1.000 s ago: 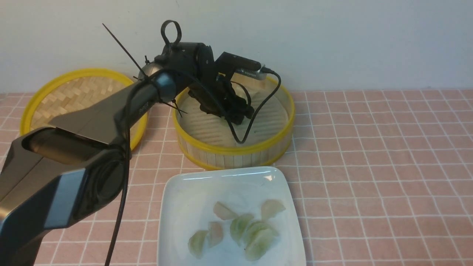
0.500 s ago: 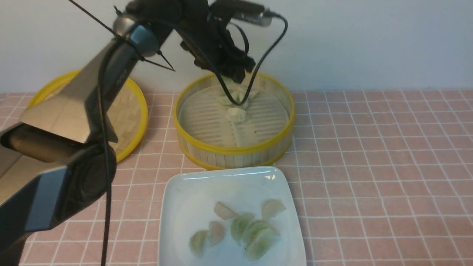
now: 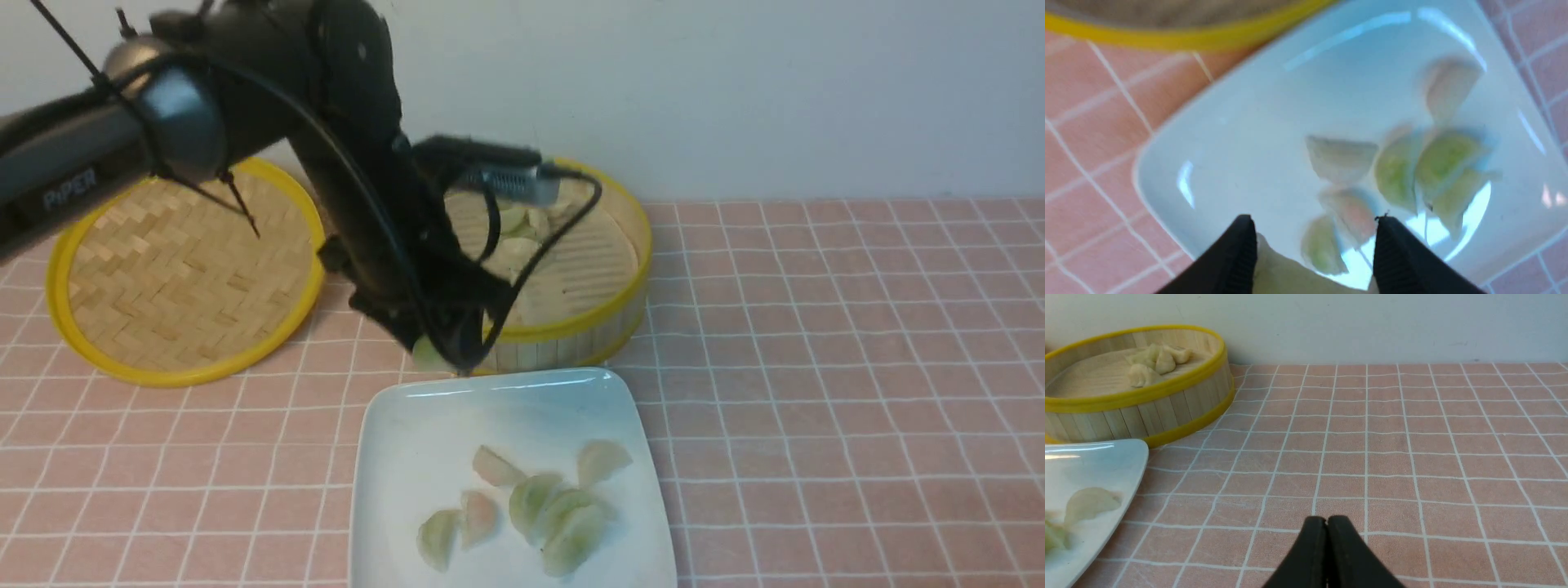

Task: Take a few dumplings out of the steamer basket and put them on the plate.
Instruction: Use the left arm to put the dumpling into the plate

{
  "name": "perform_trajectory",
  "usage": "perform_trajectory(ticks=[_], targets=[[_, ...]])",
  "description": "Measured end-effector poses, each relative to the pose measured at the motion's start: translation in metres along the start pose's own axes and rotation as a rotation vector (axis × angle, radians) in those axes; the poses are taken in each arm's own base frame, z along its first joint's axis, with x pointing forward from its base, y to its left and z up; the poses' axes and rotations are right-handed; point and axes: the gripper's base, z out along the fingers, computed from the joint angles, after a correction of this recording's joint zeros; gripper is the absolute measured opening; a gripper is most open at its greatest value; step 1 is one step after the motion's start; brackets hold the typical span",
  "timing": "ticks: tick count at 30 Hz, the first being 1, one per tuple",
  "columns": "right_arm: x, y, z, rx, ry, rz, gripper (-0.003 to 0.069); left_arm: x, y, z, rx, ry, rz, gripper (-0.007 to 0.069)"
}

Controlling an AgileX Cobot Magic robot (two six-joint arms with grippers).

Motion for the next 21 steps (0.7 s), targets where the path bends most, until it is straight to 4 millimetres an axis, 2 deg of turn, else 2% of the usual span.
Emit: perform_trajectory(ticks=[2, 9, 13, 14, 17, 19, 21], targets=[[0.000, 0.000, 0.000, 0.000, 0.000, 0.000, -0.0015, 0.010, -0.003, 0.022, 0.010, 0.080, 0.020, 0.0330], [0.000, 0.000, 0.000, 0.000, 0.000, 0.000, -0.0015, 0.011, 0.004, 0.062, 0.016, 0.180, 0.011, 0.0330], [0.000, 0.000, 0.000, 0.000, 0.000, -0.006, -0.0015, 0.010, 0.006, 0.068, 0.013, 0.194, 0.009, 0.0375], [0.000, 0.000, 0.000, 0.000, 0.000, -0.006, -0.0015, 0.010, 0.007, 0.069, 0.009, 0.195, 0.011, 0.0434], [0.000, 0.000, 0.000, 0.000, 0.000, -0.006, -0.0015, 0.008, 0.007, 0.067, 0.001, 0.186, 0.017, 0.0502], [0.000, 0.000, 0.000, 0.000, 0.000, -0.006, -0.0015, 0.005, 0.007, 0.063, -0.009, 0.171, 0.012, 0.0507], [0.000, 0.000, 0.000, 0.000, 0.000, -0.006, -0.0015, 0.002, 0.006, 0.051, -0.024, 0.133, 0.003, 0.0461]])
